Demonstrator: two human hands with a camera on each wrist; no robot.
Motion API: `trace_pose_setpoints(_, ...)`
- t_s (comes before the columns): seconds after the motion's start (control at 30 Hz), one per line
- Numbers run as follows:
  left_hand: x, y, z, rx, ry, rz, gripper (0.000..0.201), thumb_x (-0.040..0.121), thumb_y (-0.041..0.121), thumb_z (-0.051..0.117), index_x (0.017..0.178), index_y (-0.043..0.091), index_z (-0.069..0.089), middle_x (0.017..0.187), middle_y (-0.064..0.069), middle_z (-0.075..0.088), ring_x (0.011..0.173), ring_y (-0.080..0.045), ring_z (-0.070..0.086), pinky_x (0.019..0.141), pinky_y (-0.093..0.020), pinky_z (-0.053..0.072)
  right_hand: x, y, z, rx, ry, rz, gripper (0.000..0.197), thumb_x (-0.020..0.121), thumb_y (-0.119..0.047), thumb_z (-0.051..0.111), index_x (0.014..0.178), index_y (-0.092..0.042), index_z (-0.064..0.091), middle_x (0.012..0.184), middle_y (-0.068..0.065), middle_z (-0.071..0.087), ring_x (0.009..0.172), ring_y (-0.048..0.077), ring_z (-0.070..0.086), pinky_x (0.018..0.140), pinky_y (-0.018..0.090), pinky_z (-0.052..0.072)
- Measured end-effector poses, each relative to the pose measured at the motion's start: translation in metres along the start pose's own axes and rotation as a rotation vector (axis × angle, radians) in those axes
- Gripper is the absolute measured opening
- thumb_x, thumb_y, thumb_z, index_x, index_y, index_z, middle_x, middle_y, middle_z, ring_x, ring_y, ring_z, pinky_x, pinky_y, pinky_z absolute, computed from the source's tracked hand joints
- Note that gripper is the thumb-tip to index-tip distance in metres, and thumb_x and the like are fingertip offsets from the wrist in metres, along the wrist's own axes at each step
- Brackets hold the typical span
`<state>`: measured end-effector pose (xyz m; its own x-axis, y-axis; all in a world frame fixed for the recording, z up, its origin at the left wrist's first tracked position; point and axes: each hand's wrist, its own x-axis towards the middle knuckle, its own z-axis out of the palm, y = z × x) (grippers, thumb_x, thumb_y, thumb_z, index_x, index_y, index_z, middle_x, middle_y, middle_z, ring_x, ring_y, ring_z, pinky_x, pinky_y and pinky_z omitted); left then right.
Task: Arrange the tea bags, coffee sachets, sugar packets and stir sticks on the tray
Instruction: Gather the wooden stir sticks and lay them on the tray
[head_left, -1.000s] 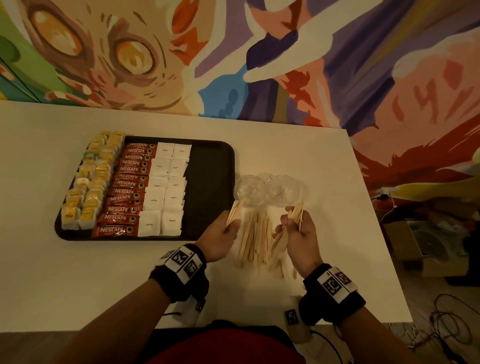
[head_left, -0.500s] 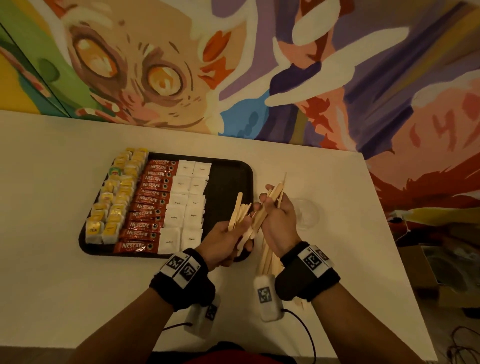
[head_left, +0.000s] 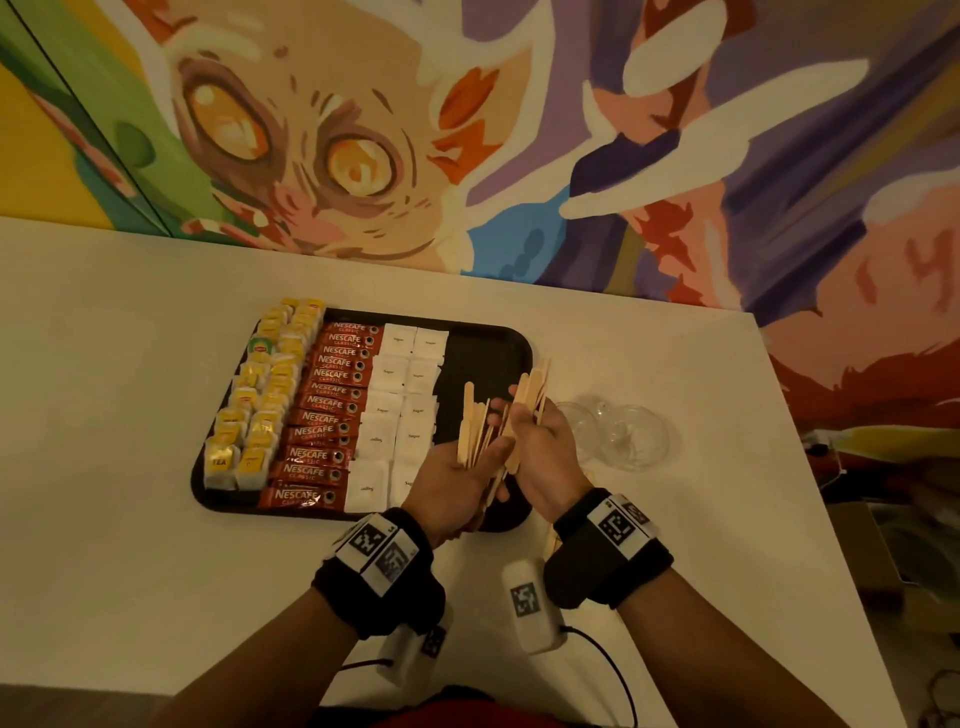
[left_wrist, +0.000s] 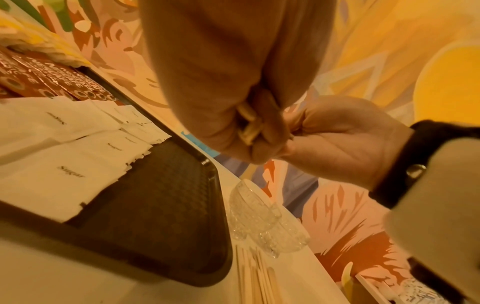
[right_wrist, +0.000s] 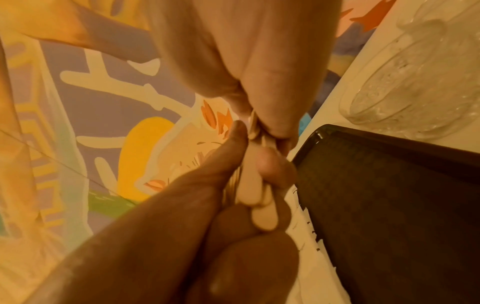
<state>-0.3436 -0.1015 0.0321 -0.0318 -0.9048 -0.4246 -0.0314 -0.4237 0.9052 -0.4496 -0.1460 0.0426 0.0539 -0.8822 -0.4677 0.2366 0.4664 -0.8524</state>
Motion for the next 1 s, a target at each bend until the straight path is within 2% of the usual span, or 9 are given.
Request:
trace_pose_setpoints(0.07,0.000,-0.001,0.002,0.002,0.013,0.027,0.035,0.097,0.039,0.047,0.083,0.011,0.062,0.058,0.001,0.061,0.040,-0.010,0.048,0.040,-0.022,0.042,0.000,0.001,0.000,-0.006,-0.002,0.015,0.024,0.105,-0.018,0.041,0.127,-0.020,0.048,0.101,0.006,0.063,0.094,0.028,0.064,0.046,0.024,0.050)
trace_pose_setpoints(0.17,0.001,-0.002,0.001,0.030,0.013,0.065,0.043,0.100,0.040,0.039,0.083,0.010,0.065,0.056,0.005,0.062,0.043,-0.004,0.052,0.047,-0.017,0.042,0.001,0.003,0.000,-0.034,0.017,-0.006,0.023,0.104,-0.021,0.041,0.127,-0.023,0.048,0.093,0.005,0.058,0.075,0.021,0.060,0.038,0.023,0.044)
trace_pose_setpoints(0.27,0.005,-0.002,-0.003,0.016,0.019,0.037,0.044,0.101,0.038,0.038,0.089,0.006,0.066,0.048,0.008,0.058,0.036,-0.004,0.045,0.039,-0.017,0.036,0.004,0.003,-0.003,-0.006,0.081,-0.047,0.022,0.105,-0.017,0.040,0.124,-0.020,0.051,0.090,0.003,0.056,0.074,0.016,0.059,0.052,0.031,0.051)
trace_pose_setpoints(0.33,0.011,-0.002,-0.011,-0.014,0.080,-0.007,0.043,0.100,0.041,0.041,0.096,0.005,0.064,0.058,0.002,0.066,0.035,-0.006,0.039,0.036,-0.019,0.033,0.007,0.002,-0.006,0.047,0.080,-0.049,0.022,0.104,-0.012,0.039,0.123,-0.015,0.051,0.088,0.003,0.054,0.070,0.014,0.055,0.062,0.032,0.050)
trace_pose_setpoints(0.4,0.019,0.001,-0.021,-0.004,0.154,-0.013,0.038,0.097,0.046,0.046,0.098,0.012,0.063,0.077,-0.005,0.072,0.038,-0.006,0.041,0.038,-0.021,0.033,0.005,0.003,-0.009,-0.007,0.000,-0.026,0.021,0.104,-0.010,0.038,0.118,-0.016,0.053,0.086,0.004,0.050,0.065,0.013,0.048,0.059,0.030,0.045)
trace_pose_setpoints(0.5,0.031,0.023,-0.030,-0.049,0.192,0.006,0.036,0.092,0.049,0.053,0.100,0.015,0.063,0.086,-0.005,0.070,0.040,-0.006,0.040,0.037,-0.021,0.032,-0.002,0.009,-0.009,-0.220,-0.183,0.029,0.020,0.104,-0.011,0.037,0.113,-0.019,0.053,0.082,0.002,0.050,0.062,0.011,0.044,0.057,0.026,0.041)
trace_pose_setpoints(0.67,0.051,0.051,-0.040,0.049,0.134,-0.024,0.027,0.089,0.037,0.065,0.091,0.010,0.067,0.070,-0.008,0.063,0.035,-0.006,0.037,0.035,-0.019,0.029,-0.008,0.018,-0.006,-0.364,-0.358,0.078,0.022,0.105,-0.010,0.033,0.118,-0.016,0.049,0.079,-0.001,0.047,0.059,0.009,0.041,0.054,0.024,0.038)
trace_pose_setpoints(0.8,0.061,0.049,-0.046,0.122,0.097,-0.109,0.035,0.085,0.037,0.071,0.093,0.004,0.067,0.076,-0.017,0.060,0.040,-0.010,0.037,0.037,-0.020,0.029,-0.007,0.017,-0.008,-0.498,-0.411,0.045,0.020,0.105,-0.012,0.033,0.114,-0.021,0.049,0.080,-0.001,0.047,0.059,0.007,0.041,0.054,0.022,0.038)
trace_pose_setpoints(1.0,0.059,0.054,-0.047,0.203,0.152,0.026,0.014,0.088,0.026,0.068,0.087,0.012,0.070,0.061,0.000,0.054,0.042,-0.006,0.045,0.043,-0.019,0.036,-0.007,0.016,-0.008,-0.566,-0.431,0.047,0.020,0.105,-0.014,0.035,0.118,-0.021,0.048,0.083,-0.001,0.048,0.060,0.007,0.042,0.055,0.020,0.039)
